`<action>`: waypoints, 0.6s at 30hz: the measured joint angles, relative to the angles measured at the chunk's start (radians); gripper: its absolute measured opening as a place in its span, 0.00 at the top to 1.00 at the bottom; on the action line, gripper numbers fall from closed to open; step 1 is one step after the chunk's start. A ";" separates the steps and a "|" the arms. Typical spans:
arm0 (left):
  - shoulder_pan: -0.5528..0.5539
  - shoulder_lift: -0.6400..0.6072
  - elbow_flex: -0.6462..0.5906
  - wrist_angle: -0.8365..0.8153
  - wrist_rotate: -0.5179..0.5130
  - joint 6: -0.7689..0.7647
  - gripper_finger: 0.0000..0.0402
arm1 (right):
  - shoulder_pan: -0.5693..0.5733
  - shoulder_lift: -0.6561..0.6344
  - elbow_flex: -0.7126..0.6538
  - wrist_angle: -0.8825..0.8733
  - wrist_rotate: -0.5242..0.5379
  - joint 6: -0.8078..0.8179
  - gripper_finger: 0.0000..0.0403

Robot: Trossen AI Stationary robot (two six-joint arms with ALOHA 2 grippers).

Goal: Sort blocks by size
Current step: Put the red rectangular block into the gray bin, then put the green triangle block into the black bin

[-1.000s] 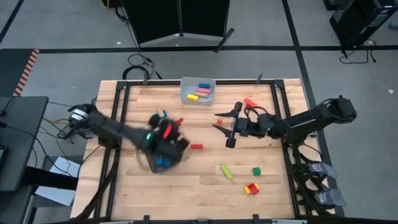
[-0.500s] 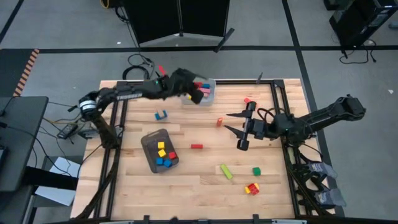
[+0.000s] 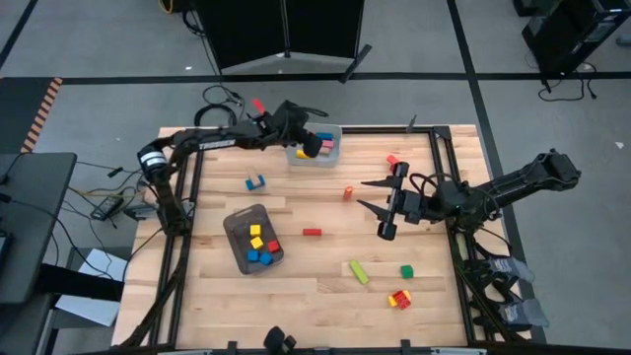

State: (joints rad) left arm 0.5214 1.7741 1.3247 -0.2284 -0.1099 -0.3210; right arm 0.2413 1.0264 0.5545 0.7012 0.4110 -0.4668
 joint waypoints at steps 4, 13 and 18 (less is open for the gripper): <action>-0.020 -0.054 0.000 -0.012 -0.026 0.027 0.26 | 0.000 0.000 0.000 -0.027 0.013 -0.001 0.48; -0.094 -0.340 -0.121 -0.103 -0.163 0.084 0.28 | -0.080 0.001 0.000 -0.371 0.232 0.137 0.49; -0.158 -0.545 -0.319 -0.049 -0.179 0.005 0.32 | -0.223 0.010 0.038 -0.577 -0.005 0.344 0.49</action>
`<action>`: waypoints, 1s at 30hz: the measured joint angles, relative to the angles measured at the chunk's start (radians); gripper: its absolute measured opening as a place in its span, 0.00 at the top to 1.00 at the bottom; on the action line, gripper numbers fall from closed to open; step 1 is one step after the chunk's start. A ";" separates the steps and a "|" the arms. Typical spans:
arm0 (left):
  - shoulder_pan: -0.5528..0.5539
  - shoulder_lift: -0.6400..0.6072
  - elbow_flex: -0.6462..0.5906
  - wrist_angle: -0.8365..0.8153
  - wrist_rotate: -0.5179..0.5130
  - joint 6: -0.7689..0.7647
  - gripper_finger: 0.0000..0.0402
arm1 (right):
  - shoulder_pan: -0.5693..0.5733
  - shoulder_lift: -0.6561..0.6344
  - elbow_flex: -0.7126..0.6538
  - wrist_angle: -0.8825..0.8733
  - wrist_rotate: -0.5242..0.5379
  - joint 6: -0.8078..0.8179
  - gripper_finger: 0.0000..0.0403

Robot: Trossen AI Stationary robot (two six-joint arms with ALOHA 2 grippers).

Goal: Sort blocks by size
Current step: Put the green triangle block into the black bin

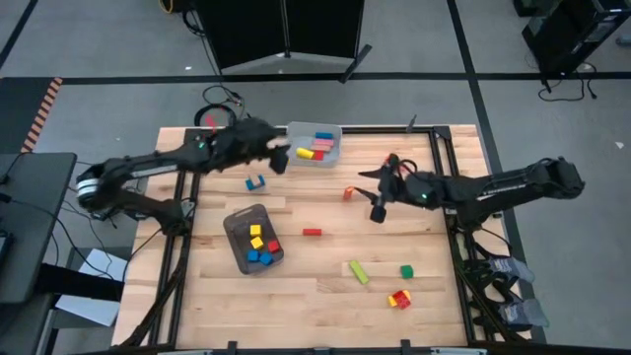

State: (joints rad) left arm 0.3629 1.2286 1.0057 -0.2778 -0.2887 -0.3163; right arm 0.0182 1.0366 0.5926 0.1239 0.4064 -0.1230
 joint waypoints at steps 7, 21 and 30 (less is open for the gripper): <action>-0.081 -0.183 -0.239 0.047 -0.044 -0.112 0.35 | -0.059 0.052 0.009 -0.172 -0.149 0.126 0.48; -0.121 -0.253 -0.391 0.042 -0.105 -0.215 0.35 | 0.066 0.056 0.009 -0.616 -0.163 0.533 0.45; -0.210 -0.257 -0.391 0.109 -0.153 -0.185 0.35 | 0.194 0.047 0.008 -1.022 -0.356 0.951 0.40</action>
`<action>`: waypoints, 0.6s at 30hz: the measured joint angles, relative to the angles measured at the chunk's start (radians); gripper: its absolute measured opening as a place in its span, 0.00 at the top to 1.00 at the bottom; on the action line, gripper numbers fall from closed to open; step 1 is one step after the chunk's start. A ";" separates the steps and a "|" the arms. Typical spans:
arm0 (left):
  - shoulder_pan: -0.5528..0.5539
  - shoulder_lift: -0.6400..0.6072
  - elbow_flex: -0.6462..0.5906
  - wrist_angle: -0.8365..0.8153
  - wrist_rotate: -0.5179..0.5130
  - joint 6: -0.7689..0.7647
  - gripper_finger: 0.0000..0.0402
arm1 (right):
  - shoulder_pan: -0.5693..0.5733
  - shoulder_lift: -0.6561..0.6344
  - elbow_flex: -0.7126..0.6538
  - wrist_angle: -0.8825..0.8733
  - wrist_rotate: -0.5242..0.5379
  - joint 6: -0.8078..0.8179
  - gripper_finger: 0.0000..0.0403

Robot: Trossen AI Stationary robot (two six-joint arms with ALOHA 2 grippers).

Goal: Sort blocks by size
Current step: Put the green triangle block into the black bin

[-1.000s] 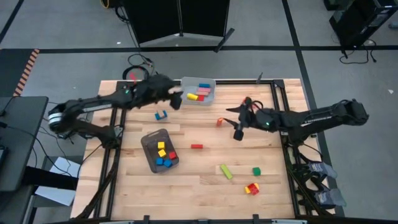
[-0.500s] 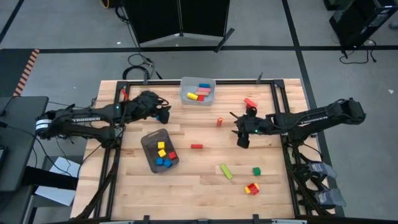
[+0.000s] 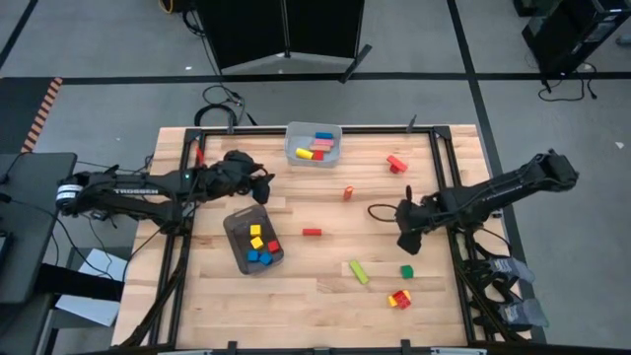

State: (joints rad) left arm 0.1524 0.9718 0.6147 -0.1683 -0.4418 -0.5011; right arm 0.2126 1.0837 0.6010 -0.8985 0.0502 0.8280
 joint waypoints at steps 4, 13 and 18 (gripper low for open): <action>-0.034 0.000 0.000 0.044 -0.010 0.011 0.35 | 0.039 -0.003 0.000 -0.021 -0.013 0.126 0.34; -0.093 0.000 0.000 0.112 -0.011 0.059 0.35 | 0.129 -0.003 0.000 0.020 -0.082 0.451 0.19; -0.115 0.000 0.000 0.131 -0.013 0.099 0.35 | 0.260 -0.003 0.000 0.097 -0.011 0.689 0.19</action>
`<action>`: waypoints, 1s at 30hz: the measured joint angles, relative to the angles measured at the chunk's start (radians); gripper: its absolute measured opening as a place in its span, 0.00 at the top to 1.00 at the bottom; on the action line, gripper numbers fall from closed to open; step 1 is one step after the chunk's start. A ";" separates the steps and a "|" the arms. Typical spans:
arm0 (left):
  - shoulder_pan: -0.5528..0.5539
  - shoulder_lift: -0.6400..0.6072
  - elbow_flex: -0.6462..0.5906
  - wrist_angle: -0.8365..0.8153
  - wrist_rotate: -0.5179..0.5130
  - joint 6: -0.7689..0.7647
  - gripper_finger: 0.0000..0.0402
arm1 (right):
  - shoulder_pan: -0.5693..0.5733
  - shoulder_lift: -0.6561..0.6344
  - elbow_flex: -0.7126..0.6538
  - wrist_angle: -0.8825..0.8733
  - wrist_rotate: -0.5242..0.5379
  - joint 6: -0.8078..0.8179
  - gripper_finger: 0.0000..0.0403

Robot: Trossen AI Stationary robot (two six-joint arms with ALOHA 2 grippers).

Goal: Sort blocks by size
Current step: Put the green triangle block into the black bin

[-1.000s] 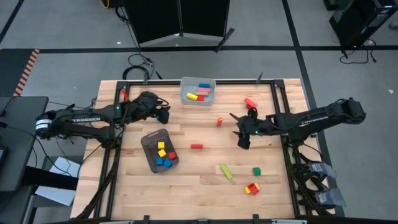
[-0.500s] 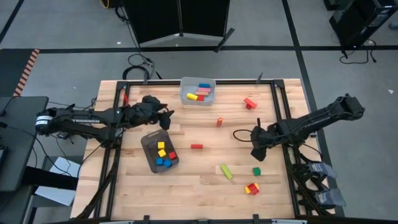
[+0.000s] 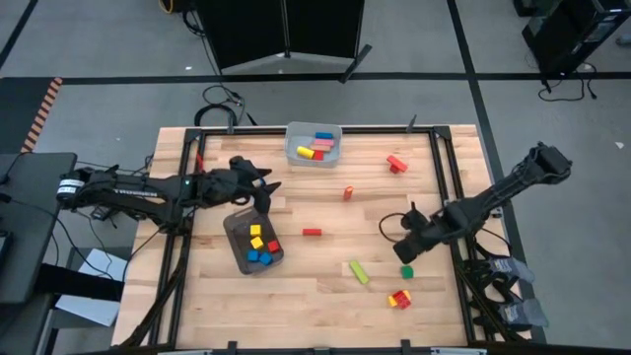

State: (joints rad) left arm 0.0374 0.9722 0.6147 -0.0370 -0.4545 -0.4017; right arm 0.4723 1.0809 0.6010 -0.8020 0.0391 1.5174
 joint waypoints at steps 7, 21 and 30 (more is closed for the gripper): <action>-0.019 0.000 0.000 0.003 -0.001 0.034 0.35 | 0.200 0.065 0.039 0.019 0.107 0.268 0.28; -0.020 0.000 0.000 0.054 -0.002 0.089 0.35 | 0.292 0.501 0.429 -0.281 0.131 0.382 0.38; -0.020 0.000 0.000 0.047 -0.002 0.107 0.35 | 0.304 0.620 0.478 -0.289 0.055 0.432 0.18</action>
State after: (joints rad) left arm 0.0174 0.9722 0.6147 0.0100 -0.4561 -0.2947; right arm 0.7767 1.7008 1.0794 -1.0912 0.0942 1.9489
